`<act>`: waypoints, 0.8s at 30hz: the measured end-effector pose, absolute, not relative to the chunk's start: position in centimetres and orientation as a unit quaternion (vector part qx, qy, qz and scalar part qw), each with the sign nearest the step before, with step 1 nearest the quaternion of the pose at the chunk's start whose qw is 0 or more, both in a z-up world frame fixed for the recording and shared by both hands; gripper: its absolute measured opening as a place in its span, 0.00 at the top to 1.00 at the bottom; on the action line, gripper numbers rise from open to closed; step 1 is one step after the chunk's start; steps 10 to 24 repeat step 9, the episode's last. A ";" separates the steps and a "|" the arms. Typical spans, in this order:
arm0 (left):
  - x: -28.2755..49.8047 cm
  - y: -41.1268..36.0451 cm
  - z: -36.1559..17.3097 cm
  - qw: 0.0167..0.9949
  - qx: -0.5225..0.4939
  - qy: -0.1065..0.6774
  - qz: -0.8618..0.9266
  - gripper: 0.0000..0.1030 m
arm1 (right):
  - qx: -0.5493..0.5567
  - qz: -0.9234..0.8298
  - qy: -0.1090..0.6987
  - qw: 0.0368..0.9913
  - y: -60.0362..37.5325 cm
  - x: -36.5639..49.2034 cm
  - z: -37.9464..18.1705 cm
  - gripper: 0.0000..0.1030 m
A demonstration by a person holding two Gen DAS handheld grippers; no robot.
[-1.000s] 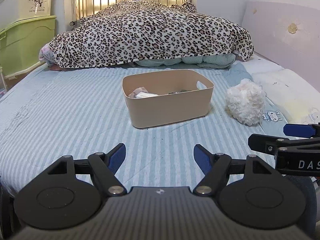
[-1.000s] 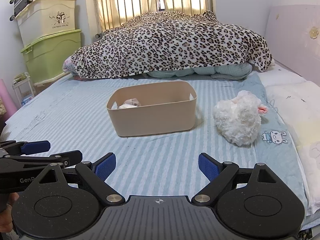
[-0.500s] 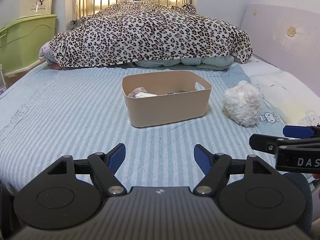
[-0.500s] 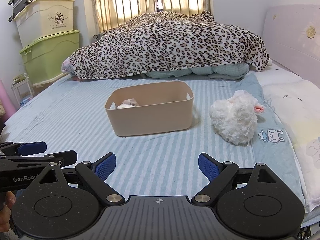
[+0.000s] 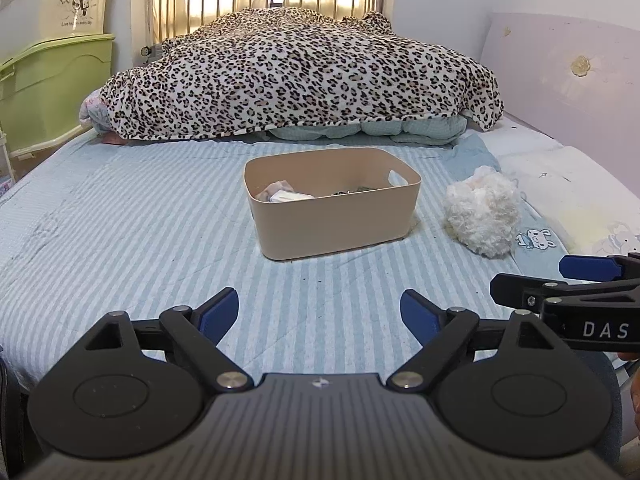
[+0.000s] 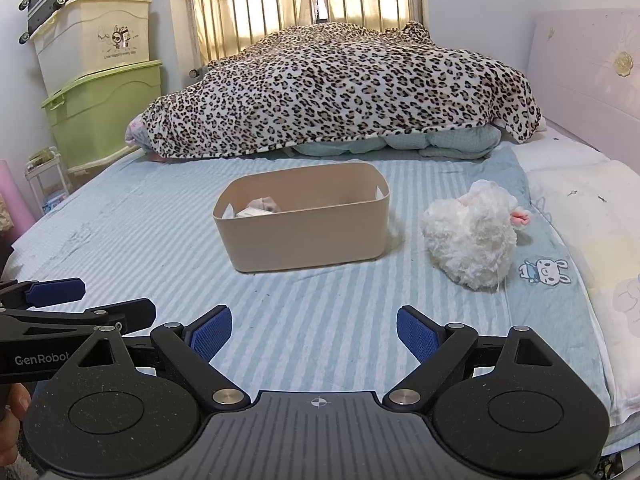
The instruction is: Organize objects
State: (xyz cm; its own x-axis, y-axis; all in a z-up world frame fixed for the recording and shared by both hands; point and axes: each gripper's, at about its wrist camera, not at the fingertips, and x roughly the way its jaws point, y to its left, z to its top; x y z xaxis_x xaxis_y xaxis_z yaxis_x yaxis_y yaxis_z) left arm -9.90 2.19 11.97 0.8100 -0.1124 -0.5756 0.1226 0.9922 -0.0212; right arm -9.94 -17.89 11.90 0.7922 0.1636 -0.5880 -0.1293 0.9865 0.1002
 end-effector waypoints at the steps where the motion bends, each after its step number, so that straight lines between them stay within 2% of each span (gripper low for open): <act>1: -9.9 2.2 12.0 0.951 0.008 0.302 -0.061 0.11 | 0.027 0.078 0.313 0.946 -17.9 -9.9 11.9 0.12; 24: -9.6 2.4 11.9 0.950 0.005 0.307 -0.062 0.10 | 0.028 0.079 0.317 0.945 -18.0 -9.7 11.9 0.12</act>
